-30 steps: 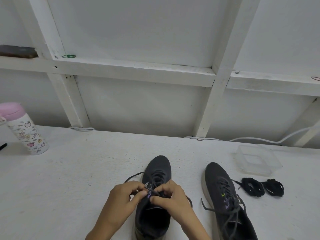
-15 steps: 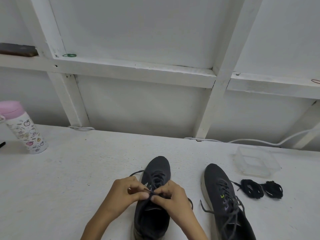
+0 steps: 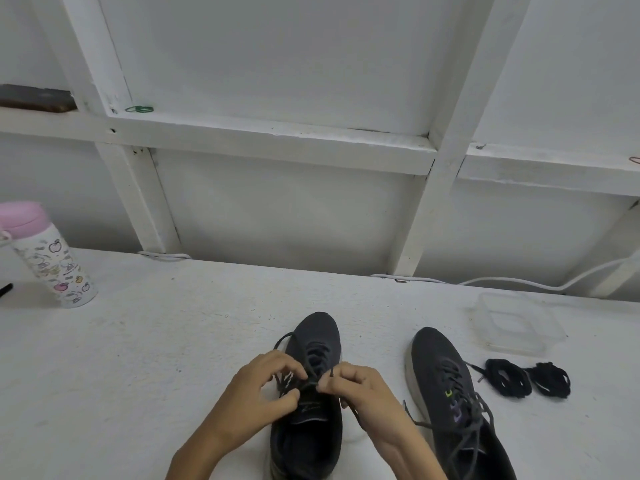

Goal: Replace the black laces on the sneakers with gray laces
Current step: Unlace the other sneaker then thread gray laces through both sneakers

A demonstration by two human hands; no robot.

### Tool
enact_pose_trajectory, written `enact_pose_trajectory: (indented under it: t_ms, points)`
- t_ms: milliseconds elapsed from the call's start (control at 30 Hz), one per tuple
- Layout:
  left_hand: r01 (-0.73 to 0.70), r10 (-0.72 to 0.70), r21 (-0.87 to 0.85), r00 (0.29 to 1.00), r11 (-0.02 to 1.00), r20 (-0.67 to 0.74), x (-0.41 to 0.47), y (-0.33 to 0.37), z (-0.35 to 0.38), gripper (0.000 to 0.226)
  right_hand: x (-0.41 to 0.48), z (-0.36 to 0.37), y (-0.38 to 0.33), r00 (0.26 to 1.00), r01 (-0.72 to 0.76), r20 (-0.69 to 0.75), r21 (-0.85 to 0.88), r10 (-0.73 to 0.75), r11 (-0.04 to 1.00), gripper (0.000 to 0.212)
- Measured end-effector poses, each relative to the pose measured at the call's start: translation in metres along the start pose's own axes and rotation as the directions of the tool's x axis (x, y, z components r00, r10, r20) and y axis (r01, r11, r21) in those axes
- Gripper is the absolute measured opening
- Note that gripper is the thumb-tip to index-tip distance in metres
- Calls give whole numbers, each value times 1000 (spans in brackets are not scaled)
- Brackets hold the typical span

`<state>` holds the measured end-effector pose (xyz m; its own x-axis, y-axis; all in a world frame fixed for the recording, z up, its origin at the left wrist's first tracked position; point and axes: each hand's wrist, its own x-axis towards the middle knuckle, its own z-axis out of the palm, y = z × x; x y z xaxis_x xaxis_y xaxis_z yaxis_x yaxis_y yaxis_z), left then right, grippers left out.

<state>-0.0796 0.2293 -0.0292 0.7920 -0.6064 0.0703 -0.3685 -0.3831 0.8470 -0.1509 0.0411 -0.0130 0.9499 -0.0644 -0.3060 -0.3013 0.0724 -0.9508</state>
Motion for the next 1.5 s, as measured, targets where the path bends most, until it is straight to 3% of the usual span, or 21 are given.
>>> enact_pose_trajectory:
  t_ms: [100, 200, 400, 667, 833, 900, 967, 1033, 1100, 1300, 1500]
  points:
    - [-24, 24, 20, 999, 1000, -22, 0, -4, 5, 19, 0, -5, -1, 1000, -11, 26, 46, 9, 999, 24]
    - [-74, 75, 10, 993, 997, -87, 1, 1, 12, 15, -2, -5, -3, 1000, 5, 20, 87, -7, 996, 17]
    - [-94, 70, -121, 978, 988, -194, 0, 7, 20, 21, -6, -3, -5, 989, 142, -33, -24, -142, 990, 11]
    - [-62, 55, -13, 957, 998, -284, 4, 8, 30, 37, -6, 8, -8, 970, 213, -99, -74, -220, 974, 19]
    - [-81, 46, -120, 961, 989, -273, 1, 13, 29, 24, -5, 12, -10, 960, 217, -157, -114, -233, 970, 9]
    - [-92, 19, -288, 969, 953, -246, 1, 14, 28, 48, -4, 14, -12, 951, 223, -179, -165, -251, 961, 12]
    - [-65, 13, -411, 992, 909, -128, 2, 18, 29, 58, -4, 15, -13, 934, 245, -206, -228, -292, 942, 20]
    - [-45, 36, -406, 999, 913, -32, 3, 20, 34, 54, -4, 16, -15, 925, 254, -217, -259, -312, 932, 28]
    - [-47, 36, -342, 999, 938, -39, 5, 19, 39, 45, -5, 16, -19, 930, 248, -201, -271, -307, 930, 30]
    - [-48, 25, -312, 997, 949, -80, 5, 18, 43, 23, -1, 13, -48, 940, 288, -143, -155, -310, 945, 28]
    - [-61, 41, -352, 997, 934, -62, 7, 17, 40, 17, 16, 4, -115, 880, 459, -168, 61, -444, 886, 18]
